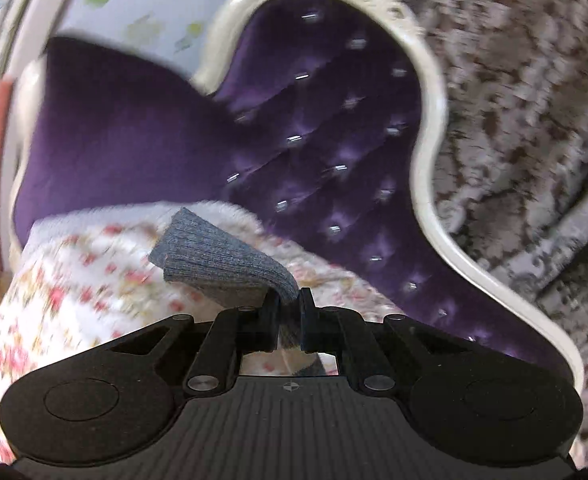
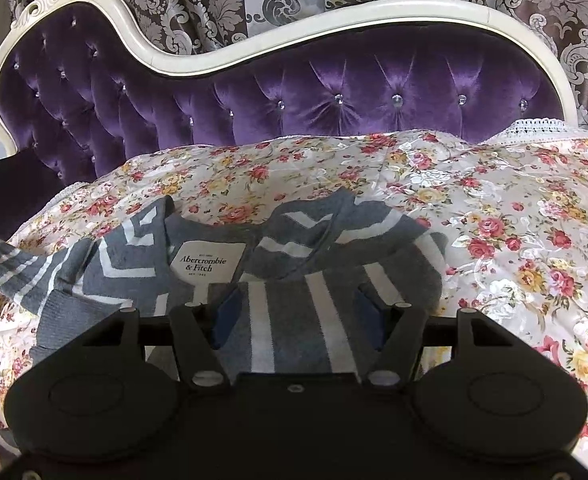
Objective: Fold small clothes
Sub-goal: 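Grasp the grey ribbed cuff with the left tool and lift it, then lay the cuff over the folded cardigan and open the left tool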
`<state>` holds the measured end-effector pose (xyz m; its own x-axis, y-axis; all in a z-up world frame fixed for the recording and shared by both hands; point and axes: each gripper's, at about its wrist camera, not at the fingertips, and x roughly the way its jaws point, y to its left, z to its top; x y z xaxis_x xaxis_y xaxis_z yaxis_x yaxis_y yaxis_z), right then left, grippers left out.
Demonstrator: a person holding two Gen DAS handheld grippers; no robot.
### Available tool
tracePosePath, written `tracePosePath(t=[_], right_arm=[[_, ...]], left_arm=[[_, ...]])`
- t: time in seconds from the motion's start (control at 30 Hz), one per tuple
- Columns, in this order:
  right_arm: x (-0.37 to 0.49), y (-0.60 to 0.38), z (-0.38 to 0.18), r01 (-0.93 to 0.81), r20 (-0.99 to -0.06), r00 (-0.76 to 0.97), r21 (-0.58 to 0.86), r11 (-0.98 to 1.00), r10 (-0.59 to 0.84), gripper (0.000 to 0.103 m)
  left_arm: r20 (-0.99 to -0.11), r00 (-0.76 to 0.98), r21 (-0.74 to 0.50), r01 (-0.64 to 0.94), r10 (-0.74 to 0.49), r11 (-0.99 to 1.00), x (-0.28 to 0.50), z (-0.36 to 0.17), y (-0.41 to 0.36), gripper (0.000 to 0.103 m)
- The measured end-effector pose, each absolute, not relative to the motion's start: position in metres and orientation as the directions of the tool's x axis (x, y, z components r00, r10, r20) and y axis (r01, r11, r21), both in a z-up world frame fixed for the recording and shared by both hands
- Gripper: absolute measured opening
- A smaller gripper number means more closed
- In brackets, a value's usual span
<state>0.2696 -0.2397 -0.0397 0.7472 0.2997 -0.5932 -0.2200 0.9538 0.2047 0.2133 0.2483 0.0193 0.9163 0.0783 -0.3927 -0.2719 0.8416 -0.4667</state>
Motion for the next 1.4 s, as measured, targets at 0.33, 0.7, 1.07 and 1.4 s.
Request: tracePosePath(t=[0.33,0.7,1.07,1.4], right_arm=[[0.266,-0.254,-0.031,-0.182,-0.582,0.761,0.234,0.955,0.288,0.066],[0.266,-0.279,-0.025,-0.094,-0.589,0.777,0.241,0.966,0.222,0.066],[0.27,-0.3,-0.025,-0.019,-0.601,0.775,0.288,0.957,0.196,0.066],[0.272,-0.299,-0.026,-0.014,-0.604,0.775,0.277,0.961,0.185,0.066]], left_arm=[[-0.291,0.95,-0.336,0.005,-0.109,0.942,0.231,0.085,0.152,0.009],[-0.274,0.878,-0.334,0.297,-0.393,0.895,0.257,0.093,0.018,0.009],[-0.459,0.743,-0.352,0.351,-0.487,0.868,0.282,-0.001,-0.083,0.01],[-0.612,0.581,-0.269,0.484,-0.536,0.832,0.272,-0.048,-0.106,0.068]])
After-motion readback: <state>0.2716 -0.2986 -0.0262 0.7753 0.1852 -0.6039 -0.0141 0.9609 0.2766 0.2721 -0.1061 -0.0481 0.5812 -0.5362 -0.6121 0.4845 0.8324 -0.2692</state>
